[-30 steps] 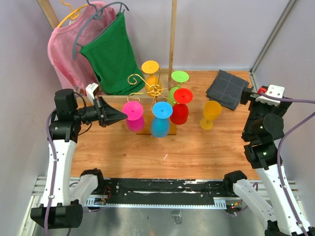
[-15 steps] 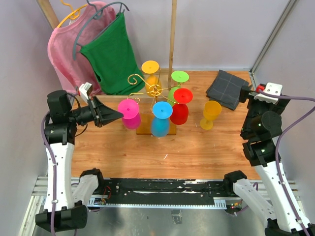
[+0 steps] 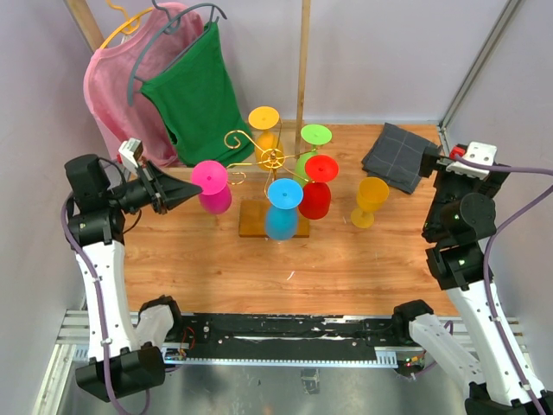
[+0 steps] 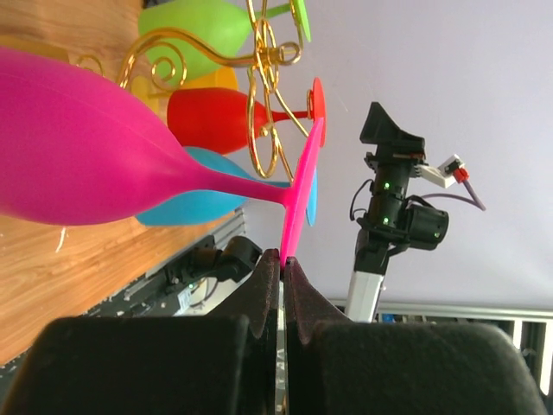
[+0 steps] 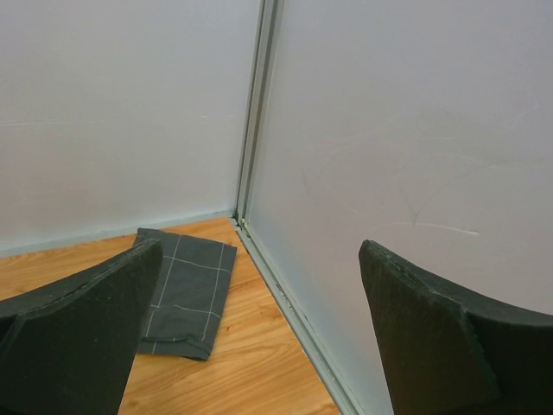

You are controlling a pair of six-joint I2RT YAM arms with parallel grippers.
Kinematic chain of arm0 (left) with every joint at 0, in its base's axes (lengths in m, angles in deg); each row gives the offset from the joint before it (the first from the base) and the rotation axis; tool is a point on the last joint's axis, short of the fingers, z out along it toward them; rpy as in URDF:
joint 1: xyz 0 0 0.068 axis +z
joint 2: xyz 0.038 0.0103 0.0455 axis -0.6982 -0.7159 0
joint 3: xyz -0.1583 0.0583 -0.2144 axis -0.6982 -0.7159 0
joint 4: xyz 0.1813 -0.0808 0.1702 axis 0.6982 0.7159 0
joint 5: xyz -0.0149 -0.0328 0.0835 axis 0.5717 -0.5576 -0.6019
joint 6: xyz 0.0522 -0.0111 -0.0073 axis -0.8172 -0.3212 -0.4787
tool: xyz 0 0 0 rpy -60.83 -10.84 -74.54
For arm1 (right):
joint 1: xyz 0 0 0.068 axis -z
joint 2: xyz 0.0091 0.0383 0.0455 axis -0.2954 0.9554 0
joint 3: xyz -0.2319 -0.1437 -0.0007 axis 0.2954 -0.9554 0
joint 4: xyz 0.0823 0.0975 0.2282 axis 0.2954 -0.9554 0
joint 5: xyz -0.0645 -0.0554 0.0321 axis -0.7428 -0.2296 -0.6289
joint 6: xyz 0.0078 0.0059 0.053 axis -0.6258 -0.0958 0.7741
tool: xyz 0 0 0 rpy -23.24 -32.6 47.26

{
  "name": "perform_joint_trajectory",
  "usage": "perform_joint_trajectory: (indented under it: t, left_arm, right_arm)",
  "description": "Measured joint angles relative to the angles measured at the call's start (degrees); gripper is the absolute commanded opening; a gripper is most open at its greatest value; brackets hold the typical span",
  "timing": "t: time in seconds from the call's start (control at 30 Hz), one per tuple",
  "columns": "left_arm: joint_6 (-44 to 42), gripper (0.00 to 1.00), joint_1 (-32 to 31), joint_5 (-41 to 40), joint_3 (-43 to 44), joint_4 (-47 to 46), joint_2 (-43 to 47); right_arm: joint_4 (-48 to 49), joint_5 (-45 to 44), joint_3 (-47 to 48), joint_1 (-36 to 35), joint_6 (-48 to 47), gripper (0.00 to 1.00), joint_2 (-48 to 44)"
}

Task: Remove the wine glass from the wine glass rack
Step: Pick up the wine glass from the wine rack, then place the wine glass at the center of the board.

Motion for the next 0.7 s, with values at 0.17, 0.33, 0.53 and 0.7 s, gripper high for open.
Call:
perform_joint_trajectory:
  t: [0.17, 0.33, 0.53, 0.7]
  left_arm:
    - [-1.6, 0.0, 3.3, 1.2, 2.8, -0.4, -3.3]
    - [-3.4, 0.0, 6.5, 2.1, 6.3, -1.5, -6.3]
    - [0.5, 0.0, 7.5, 3.0, 8.2, -11.4, -8.2]
    - [8.9, 0.0, 7.5, 3.2, 8.7, -28.6, -8.6]
  right_arm:
    - [0.5, 0.5, 0.6, 0.0, 0.0, 0.98, 0.7]
    - [0.5, 0.6, 0.6, 0.0, 0.0, 0.98, 1.1]
    - [0.6, 0.7, 0.6, 0.0, 0.0, 0.98, 1.4]
    - [-0.3, 2.1, 1.8, 0.0, 1.1, 1.0, 3.1]
